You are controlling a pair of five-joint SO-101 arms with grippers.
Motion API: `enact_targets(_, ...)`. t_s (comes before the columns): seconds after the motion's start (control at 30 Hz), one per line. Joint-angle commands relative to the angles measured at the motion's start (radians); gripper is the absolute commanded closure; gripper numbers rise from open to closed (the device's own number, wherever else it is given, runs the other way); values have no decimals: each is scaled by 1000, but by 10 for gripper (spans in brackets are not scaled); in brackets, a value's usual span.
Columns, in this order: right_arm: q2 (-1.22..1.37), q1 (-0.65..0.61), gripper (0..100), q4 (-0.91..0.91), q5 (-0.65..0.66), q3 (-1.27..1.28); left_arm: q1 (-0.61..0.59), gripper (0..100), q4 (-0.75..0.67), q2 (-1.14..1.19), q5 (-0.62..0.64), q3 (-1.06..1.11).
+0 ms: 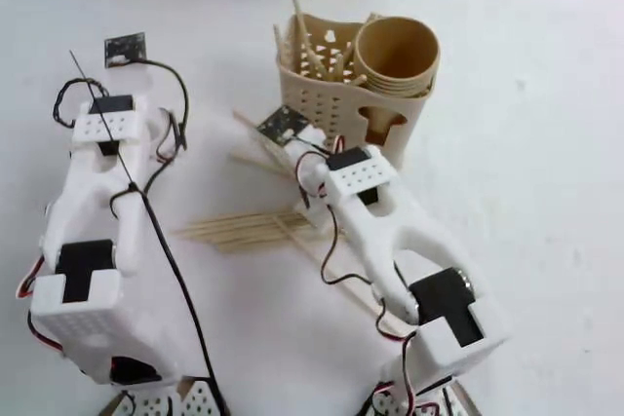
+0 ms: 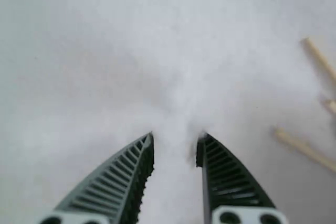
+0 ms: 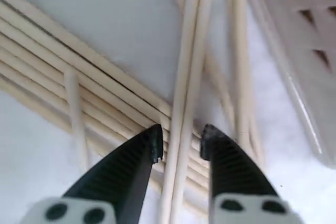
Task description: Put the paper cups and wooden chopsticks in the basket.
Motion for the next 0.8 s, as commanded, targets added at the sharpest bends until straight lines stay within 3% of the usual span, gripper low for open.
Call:
enact_targets(0.0, -5, 2, 971, 15, -9, -31, 8, 850, -17, -10, 2, -12)
enact_targets(0.27, -53, 2, 978, 113, -9, -32, 7, 850, -17, -10, 2, -12)
enact_targets(0.77, -607, 24, 967, 163, -9, 146, 7, 850, -17, -10, 2, -12)
